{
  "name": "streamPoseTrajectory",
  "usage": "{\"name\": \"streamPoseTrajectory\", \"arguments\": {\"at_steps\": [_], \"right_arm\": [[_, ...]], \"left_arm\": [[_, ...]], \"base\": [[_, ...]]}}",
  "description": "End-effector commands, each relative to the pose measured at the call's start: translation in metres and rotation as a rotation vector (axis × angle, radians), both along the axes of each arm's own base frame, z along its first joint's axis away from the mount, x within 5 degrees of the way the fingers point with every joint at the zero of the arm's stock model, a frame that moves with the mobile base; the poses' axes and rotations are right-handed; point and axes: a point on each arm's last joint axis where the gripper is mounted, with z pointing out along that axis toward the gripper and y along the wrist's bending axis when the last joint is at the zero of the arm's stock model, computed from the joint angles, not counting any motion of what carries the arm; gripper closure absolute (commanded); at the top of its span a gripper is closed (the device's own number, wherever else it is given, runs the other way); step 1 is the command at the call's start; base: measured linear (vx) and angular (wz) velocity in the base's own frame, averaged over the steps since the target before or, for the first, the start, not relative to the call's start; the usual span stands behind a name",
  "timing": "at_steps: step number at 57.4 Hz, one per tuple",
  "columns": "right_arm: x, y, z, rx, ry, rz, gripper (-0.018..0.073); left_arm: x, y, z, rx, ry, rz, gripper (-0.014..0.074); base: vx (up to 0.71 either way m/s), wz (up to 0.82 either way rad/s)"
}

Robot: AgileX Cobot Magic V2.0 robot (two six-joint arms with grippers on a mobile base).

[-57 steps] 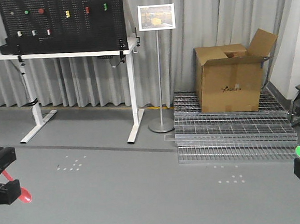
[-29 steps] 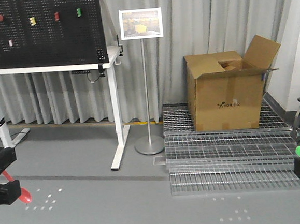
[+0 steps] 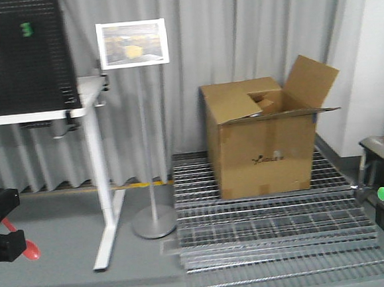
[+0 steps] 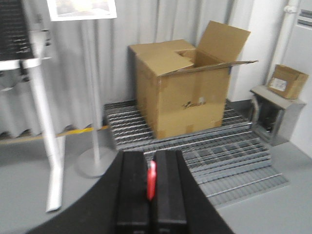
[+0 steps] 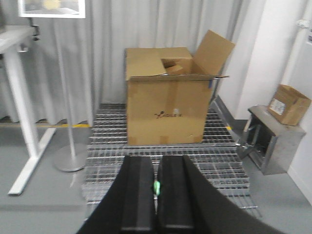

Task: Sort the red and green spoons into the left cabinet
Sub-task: 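Drive the base away from the bench toward the white cabinet, then approach the open cabinet shelf holding the blue tray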

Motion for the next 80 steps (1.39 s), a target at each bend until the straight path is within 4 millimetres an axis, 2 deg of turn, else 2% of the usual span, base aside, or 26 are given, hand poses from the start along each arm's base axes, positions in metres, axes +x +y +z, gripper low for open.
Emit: {"name": "streamPoseTrajectory", "arguments": {"at_steps": [1,35,80], "right_arm": [[-0.0015,-0.0002,0.0142,0.017,-0.044,0.013,0.0562],[-0.0015,-0.0002,0.0142,0.017,-0.044,0.013,0.0562],[-0.0015,-0.0002,0.0142,0.017,-0.044,0.013,0.0562]], "left_arm": [[-0.0013,0.0003,0.0191,-0.044,-0.109,0.008,0.0600],[-0.0012,0.0003,0.0192,-0.044,-0.111,0.008,0.0600],[-0.0012,0.0003,0.0193,-0.044,-0.111,0.008,0.0600]], "base": [[0.59,-0.47],[0.52,-0.73],[0.40,-0.73]]}}
